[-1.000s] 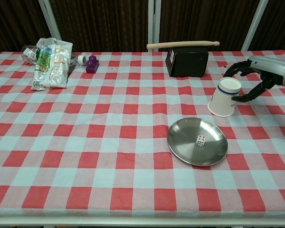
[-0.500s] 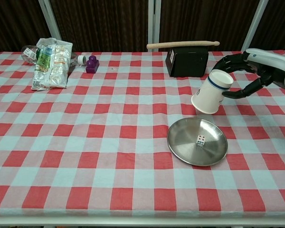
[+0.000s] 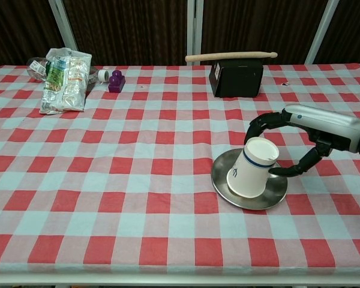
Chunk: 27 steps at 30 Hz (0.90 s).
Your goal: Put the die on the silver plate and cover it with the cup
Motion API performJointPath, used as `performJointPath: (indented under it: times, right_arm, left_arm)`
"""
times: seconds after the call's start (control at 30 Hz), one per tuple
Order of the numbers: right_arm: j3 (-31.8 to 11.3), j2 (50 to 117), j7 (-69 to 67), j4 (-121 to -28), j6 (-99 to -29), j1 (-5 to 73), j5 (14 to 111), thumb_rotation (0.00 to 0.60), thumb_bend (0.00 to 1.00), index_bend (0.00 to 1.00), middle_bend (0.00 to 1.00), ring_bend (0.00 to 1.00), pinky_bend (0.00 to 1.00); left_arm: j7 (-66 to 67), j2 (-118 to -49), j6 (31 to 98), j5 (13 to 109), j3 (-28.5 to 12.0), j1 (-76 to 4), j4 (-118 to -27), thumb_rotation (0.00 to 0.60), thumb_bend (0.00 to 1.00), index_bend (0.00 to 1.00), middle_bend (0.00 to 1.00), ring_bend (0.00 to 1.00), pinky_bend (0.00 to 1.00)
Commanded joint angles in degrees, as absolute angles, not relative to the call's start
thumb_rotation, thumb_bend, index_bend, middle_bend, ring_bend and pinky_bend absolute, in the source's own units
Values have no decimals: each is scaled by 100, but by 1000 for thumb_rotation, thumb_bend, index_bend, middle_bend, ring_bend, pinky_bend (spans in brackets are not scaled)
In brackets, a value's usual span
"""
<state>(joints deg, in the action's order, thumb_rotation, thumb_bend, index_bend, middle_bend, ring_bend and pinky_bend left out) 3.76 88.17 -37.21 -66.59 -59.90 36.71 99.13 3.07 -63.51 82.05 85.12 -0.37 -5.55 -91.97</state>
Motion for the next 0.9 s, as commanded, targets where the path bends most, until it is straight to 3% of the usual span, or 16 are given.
performJointPath:
  times: [0.03,0.3,0.53,0.77,0.9]
  right_arm:
    - [443,8999,-3143,-6551,-5981,3720,10009,600,280,542,340,88,101]
    - [231,9263,-2530,-6295,-6082,3761,9819,600,280,543,339,88,101]
    - [513,9051,-2947,-6628,-6190,3823,10046,600,281,543,341,88,101]
    - [171,9291,-2767,-6182,-6029,3848,9551,600,282,543,340,88,101]
    - [243,9272,-2923,-6214,-6139,3866,9659,600,282,543,340,88,101]
  left_arm:
    - [284,-6365,8212,8519,-35,-549,-9176,600,0,212,186,106,77]
    - [217,-6385,8248,8526,-34,-522,-9116,600,0,212,186,106,77]
    - [216,-6403,8226,8518,-31,-521,-9108,600,0,212,186,105,77]
    - [244,-6388,8225,8534,-43,-535,-9130,600,0,212,186,105,77]
    - [261,-6373,8237,8519,-46,-523,-9151,600,0,212,186,106,77]
